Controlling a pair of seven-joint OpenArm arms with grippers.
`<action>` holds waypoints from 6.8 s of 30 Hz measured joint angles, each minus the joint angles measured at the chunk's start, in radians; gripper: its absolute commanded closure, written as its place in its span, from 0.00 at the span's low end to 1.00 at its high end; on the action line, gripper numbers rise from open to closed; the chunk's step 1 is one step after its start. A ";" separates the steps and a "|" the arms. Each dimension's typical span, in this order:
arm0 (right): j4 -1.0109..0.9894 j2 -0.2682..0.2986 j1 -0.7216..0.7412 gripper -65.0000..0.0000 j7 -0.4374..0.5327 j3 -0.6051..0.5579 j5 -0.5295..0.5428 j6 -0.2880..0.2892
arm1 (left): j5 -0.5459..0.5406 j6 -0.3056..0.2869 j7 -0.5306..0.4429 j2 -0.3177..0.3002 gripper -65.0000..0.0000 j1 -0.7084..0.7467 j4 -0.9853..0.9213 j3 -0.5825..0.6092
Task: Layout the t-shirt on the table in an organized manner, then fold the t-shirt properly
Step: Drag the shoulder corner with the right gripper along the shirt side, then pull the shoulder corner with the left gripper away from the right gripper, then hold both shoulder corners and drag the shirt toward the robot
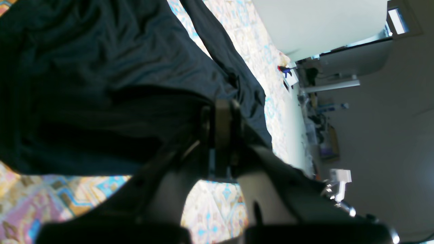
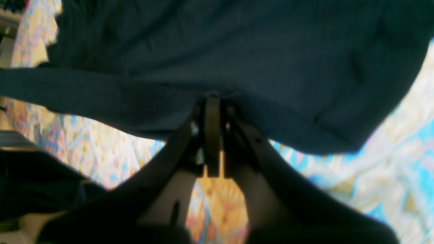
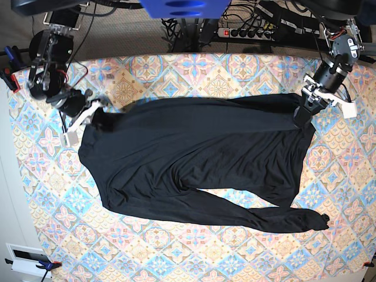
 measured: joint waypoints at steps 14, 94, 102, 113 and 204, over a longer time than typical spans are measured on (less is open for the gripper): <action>-0.188 0.001 0.150 1.00 0.006 -0.167 -0.008 -0.002 | 0.163 0.000 0.000 0.000 1.00 -0.047 -0.002 -0.010; -0.014 -0.027 -0.010 0.37 0.074 0.060 -0.267 0.000 | 0.608 -0.005 -0.004 0.116 0.47 -0.220 -0.449 -0.195; -0.014 -0.055 -0.009 0.37 0.074 0.058 -0.267 0.000 | 0.653 -0.009 -0.008 0.105 0.47 -0.217 -0.449 -0.195; -0.014 -0.055 -0.010 0.37 0.077 0.058 -0.267 0.000 | 0.709 -0.008 -0.008 0.106 0.47 -0.283 -0.449 -0.165; -0.663 -0.044 0.158 0.87 0.142 0.120 0.164 0.034 | 0.512 -0.053 -0.063 0.139 0.62 -0.030 -0.426 -0.154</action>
